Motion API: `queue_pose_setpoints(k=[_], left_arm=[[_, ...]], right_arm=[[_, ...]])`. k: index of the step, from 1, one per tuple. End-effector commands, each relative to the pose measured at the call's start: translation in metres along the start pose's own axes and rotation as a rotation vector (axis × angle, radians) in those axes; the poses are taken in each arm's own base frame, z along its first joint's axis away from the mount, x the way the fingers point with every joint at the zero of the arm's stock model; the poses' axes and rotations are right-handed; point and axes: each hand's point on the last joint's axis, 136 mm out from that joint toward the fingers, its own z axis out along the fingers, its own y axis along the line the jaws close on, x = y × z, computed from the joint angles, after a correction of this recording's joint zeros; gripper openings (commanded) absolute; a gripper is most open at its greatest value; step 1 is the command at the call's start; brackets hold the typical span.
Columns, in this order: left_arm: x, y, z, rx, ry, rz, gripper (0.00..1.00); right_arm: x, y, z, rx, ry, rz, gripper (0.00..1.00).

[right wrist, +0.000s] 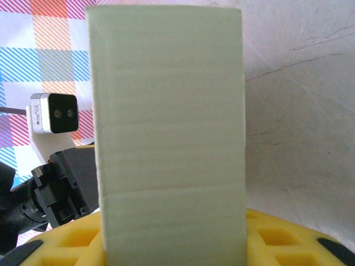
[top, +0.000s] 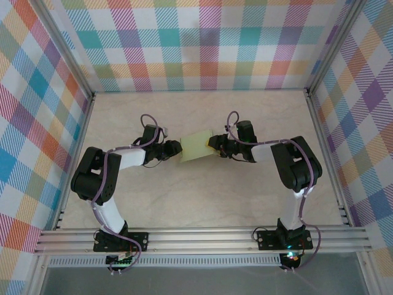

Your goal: Fold the paper box

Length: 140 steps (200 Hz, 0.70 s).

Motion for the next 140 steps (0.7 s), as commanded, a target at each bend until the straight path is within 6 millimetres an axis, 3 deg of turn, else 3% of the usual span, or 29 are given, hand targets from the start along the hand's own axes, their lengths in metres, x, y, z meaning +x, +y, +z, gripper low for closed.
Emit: queue_pose_setpoints(k=[1,28,64,98,140], left_arm=[[-0.004,0.003,-0.004,-0.018,-0.008,0.013,0.47],[-0.022,-0.011,-0.02,0.006,-0.102,0.084,0.68],[-0.053,-0.049,-0.062,0.041,-0.314,0.326,1.0],[-0.055,-0.085,-0.092,0.002,-0.537,0.76,1.0],[-0.068,-0.106,-0.118,-0.04,-0.673,0.966,1.0]], right_arm=[[-0.005,0.022,-0.004,-0.054,-0.002,-0.04,0.4],[-0.008,0.029,-0.011,-0.063,-0.012,-0.047,0.41],[-0.014,0.033,-0.026,-0.054,-0.036,-0.047,0.43],[-0.025,0.042,-0.049,-0.072,-0.069,-0.047,0.43],[-0.039,0.051,-0.085,-0.084,-0.124,-0.047,0.43]])
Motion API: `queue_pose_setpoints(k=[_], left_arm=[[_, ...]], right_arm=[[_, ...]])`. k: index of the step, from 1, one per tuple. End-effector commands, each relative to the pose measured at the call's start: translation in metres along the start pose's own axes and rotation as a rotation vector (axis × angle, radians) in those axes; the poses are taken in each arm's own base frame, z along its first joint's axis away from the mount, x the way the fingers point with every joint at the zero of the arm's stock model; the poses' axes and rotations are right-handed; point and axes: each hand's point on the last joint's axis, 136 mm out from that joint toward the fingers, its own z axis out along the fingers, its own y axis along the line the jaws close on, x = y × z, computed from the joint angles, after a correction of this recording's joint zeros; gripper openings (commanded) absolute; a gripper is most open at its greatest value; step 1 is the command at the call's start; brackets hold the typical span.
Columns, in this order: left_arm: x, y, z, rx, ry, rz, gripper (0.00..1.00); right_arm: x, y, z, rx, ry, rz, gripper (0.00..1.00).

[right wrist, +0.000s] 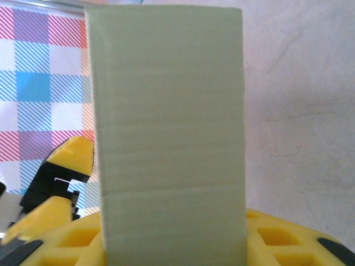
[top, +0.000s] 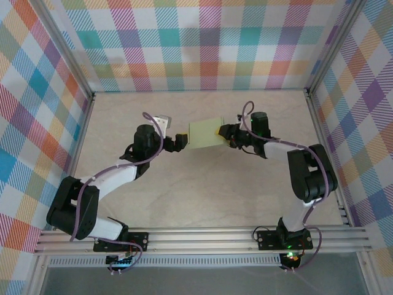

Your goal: Fold the paper box

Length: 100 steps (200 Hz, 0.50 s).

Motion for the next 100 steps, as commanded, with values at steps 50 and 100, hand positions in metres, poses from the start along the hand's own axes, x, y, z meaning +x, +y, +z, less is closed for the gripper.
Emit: queue_pose_setpoints(k=[50,100], left_arm=[[-0.023,-0.045,-0.023,0.038,-0.14,0.659,1.0],[-0.005,-0.089,-0.019,-0.03,-0.159,0.979,0.98]], right_arm=[[-0.02,0.028,-0.05,-0.071,-0.057,0.003,0.43],[-0.021,0.042,-0.057,-0.128,-0.034,0.011,0.44]])
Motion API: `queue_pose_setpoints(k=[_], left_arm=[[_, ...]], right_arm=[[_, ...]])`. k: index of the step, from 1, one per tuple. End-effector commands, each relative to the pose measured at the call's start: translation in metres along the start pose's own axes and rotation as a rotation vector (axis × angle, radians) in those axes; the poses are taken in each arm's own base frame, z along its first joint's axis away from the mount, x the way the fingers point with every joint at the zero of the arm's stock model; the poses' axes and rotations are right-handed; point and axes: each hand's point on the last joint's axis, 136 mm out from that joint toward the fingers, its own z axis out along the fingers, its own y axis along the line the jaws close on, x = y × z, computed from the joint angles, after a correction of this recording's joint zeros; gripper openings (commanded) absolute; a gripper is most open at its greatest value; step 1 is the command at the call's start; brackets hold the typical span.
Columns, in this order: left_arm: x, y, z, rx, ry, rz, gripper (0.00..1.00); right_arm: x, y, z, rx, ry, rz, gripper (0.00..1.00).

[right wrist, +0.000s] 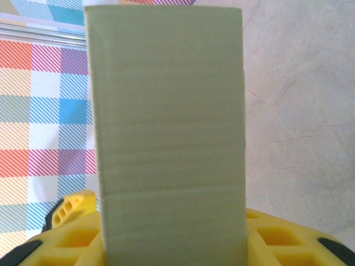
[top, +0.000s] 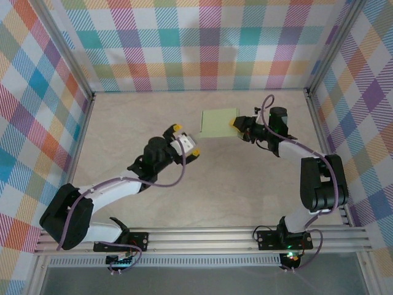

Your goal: Fold the paper box

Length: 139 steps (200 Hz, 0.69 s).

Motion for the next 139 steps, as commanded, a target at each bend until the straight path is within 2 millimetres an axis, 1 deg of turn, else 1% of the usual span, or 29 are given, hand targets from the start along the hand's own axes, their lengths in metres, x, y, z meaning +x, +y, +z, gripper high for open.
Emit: queue_pose_setpoints(k=[1,6,18,28,40,59,73,87,100,123,139], left_arm=[[-0.008,0.001,0.002,-0.101,-0.003,0.212,0.98],[-0.01,-0.001,0.003,-0.115,-0.002,0.238,0.97],[-0.019,0.003,0.006,-0.191,-0.014,0.285,0.96],[-0.023,0.003,0.01,-0.236,-0.027,0.333,0.95],[-0.024,0.001,0.017,-0.264,-0.02,0.381,0.95],[-0.021,-0.009,0.031,-0.275,-0.001,0.466,0.95],[-0.022,-0.012,0.039,-0.308,-0.004,0.51,0.92],[-0.025,-0.007,0.045,-0.364,-0.008,0.527,0.9],[-0.03,-0.003,0.046,-0.407,-0.034,0.521,0.88],[-0.04,0.001,0.045,-0.433,-0.069,0.498,0.85],[-0.041,0.001,0.049,-0.436,-0.071,0.503,0.83]], right_arm=[[0.007,0.021,-0.005,-0.068,0.042,-0.012,0.44],[0.008,0.021,-0.005,-0.071,0.048,-0.006,0.44],[0.009,0.023,-0.005,-0.084,0.059,0.001,0.43],[0.01,0.024,-0.005,-0.093,0.063,0.008,0.44],[0.012,0.026,-0.005,-0.104,0.073,0.01,0.44],[0.014,0.028,-0.006,-0.113,0.082,0.018,0.44],[0.016,0.029,-0.007,-0.124,0.088,0.025,0.44],[0.019,0.029,-0.008,-0.13,0.094,0.033,0.44],[0.02,0.028,-0.008,-0.129,0.095,0.032,0.44],[0.023,0.026,-0.008,-0.128,0.101,0.039,0.44],[0.024,0.025,-0.008,-0.131,0.101,0.042,0.44]])
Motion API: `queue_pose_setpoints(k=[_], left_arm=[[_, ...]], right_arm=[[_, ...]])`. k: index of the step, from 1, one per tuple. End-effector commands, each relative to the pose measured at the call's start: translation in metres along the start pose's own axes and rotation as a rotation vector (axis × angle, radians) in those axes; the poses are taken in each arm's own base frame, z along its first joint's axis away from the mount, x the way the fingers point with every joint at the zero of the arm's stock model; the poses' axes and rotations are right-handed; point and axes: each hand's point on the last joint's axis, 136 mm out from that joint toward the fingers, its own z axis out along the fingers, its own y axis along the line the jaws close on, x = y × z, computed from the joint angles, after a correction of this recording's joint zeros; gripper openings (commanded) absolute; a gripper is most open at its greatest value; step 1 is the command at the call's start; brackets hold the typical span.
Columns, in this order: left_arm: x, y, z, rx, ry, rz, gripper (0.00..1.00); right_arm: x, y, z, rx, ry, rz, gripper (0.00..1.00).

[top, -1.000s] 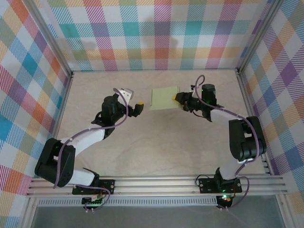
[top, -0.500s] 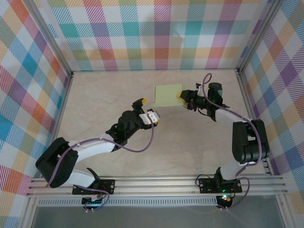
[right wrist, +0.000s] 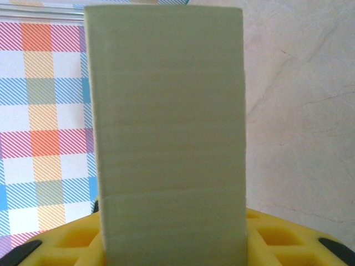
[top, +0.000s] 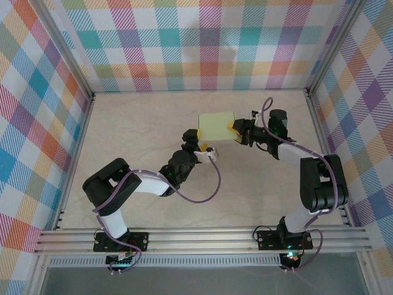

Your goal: Fold the paper box

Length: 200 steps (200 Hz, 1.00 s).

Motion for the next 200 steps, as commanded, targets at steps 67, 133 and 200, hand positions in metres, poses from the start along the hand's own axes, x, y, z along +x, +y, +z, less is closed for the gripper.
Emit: queue_pose_setpoints(k=[67,133,200], left_arm=[[-0.022,0.03,0.01,-0.119,-0.052,-0.019,0.58],[-0.021,0.029,0.009,-0.106,-0.046,-0.014,0.44],[-0.015,0.02,0.007,-0.037,-0.014,-0.04,0.4]], right_arm=[[0.007,0.023,-0.007,-0.061,0.014,-0.045,0.43],[0.005,0.022,-0.006,-0.056,0.009,-0.038,0.44],[0.003,0.022,-0.007,-0.047,-0.006,-0.035,0.57]])
